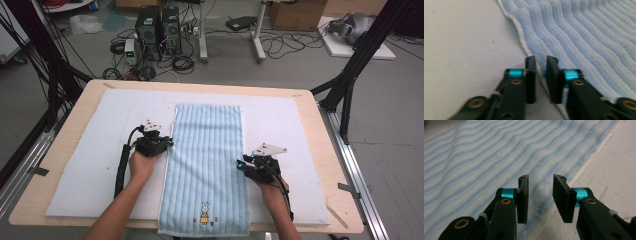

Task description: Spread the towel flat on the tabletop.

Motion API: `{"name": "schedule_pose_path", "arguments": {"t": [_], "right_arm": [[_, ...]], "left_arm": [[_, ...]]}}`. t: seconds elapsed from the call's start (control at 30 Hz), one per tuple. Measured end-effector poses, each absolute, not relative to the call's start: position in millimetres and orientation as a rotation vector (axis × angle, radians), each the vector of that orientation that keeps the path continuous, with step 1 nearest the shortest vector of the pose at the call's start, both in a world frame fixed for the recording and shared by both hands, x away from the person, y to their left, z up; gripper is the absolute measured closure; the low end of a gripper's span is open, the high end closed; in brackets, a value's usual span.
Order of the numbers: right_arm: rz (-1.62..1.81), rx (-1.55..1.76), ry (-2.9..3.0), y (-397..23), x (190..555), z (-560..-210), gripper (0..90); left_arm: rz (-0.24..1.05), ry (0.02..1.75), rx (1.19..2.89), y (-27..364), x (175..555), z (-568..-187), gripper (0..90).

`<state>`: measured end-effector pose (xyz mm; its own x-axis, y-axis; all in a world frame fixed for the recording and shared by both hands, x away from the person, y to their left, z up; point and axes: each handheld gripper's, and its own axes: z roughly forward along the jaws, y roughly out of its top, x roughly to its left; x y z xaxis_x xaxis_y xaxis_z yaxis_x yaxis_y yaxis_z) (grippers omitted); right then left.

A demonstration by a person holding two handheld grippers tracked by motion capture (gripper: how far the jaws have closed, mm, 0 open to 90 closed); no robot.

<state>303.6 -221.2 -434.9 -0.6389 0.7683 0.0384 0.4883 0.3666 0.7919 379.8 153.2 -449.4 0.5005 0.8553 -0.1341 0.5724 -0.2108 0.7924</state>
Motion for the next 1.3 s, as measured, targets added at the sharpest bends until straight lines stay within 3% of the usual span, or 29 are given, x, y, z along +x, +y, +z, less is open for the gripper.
{"name": "schedule_pose_path", "arguments": {"t": [0.1, 0.4, 0.5, 0.63, 0.87, 1.03, 1.3], "right_arm": [[1.132, 1.083, 2.315, -219.7, 298.4, -437.9, 65.7], [1.154, 1.097, 2.314, -223.2, 291.2, -441.6, 63.3], [1.178, 1.078, 2.322, -220.3, 288.4, -439.9, 67.3], [1.185, 1.036, 2.352, -215.9, 283.3, -437.5, 75.6], [1.143, 1.037, 2.396, -213.8, 284.0, -445.6, 77.2], [1.097, 1.012, 2.412, -212.2, 281.4, -447.8, 77.5], [1.05, 0.968, 2.44, -210.0, 272.3, -445.2, 77.9]], "left_arm": [[0.404, 1.172, 1.899, 158.4, 374.8, -444.6, 57.4], [0.312, 1.049, 1.861, 165.5, 333.3, -442.4, 51.5], [0.279, 0.987, 1.893, 162.8, 318.4, -446.4, 58.1], [0.24, 0.904, 1.965, 157.0, 303.2, -450.7, 74.9], [0.219, 0.846, 2.043, 144.4, 292.1, -451.4, 76.4], [0.226, 0.835, 2.059, 148.1, 285.1, -451.5, 84.6], [0.226, 0.82, 2.077, 153.3, 275.8, -450.6, 89.2]]}}
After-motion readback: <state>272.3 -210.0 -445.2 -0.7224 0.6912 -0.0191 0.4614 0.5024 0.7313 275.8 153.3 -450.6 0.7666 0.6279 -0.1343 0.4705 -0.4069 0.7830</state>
